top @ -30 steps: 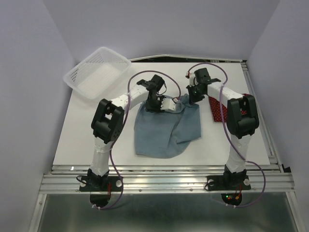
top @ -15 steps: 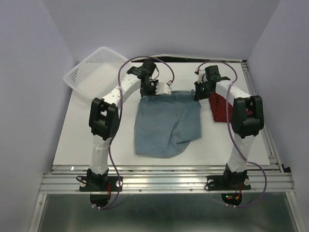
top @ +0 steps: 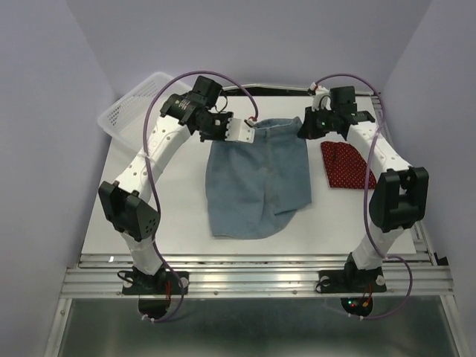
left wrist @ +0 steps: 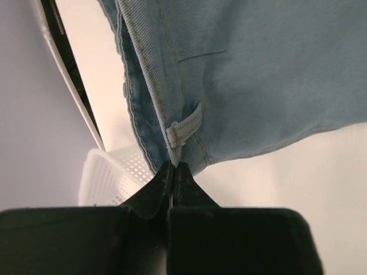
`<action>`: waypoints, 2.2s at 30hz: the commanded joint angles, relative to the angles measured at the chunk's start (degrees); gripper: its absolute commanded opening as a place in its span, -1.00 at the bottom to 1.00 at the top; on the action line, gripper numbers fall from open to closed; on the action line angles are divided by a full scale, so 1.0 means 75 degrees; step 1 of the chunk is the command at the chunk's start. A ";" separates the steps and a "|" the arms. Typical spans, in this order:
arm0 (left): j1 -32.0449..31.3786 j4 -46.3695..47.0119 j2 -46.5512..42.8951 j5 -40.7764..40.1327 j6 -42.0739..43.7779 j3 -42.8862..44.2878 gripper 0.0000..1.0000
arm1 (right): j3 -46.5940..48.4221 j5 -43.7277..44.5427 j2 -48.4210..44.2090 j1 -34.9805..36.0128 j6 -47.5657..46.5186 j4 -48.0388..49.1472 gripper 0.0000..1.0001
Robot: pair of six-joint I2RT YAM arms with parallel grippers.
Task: Fold and stack the skirts
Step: Flatten the skirt out
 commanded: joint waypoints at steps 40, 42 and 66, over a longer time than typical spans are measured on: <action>0.2699 0.3682 -0.0297 0.1757 -0.4722 -0.2882 0.43 | 0.3935 -0.4850 0.5490 -0.0257 0.2917 0.1180 0.07; 0.3028 0.4174 -0.0520 0.2366 -0.5508 -0.3327 0.43 | 0.3723 -0.5051 0.5490 -0.0257 0.3175 0.1452 -0.12; 0.3087 0.8676 0.0322 0.3188 -0.9998 -0.5603 0.57 | 0.2539 -0.3821 0.4083 -0.1323 0.1992 0.1066 -0.99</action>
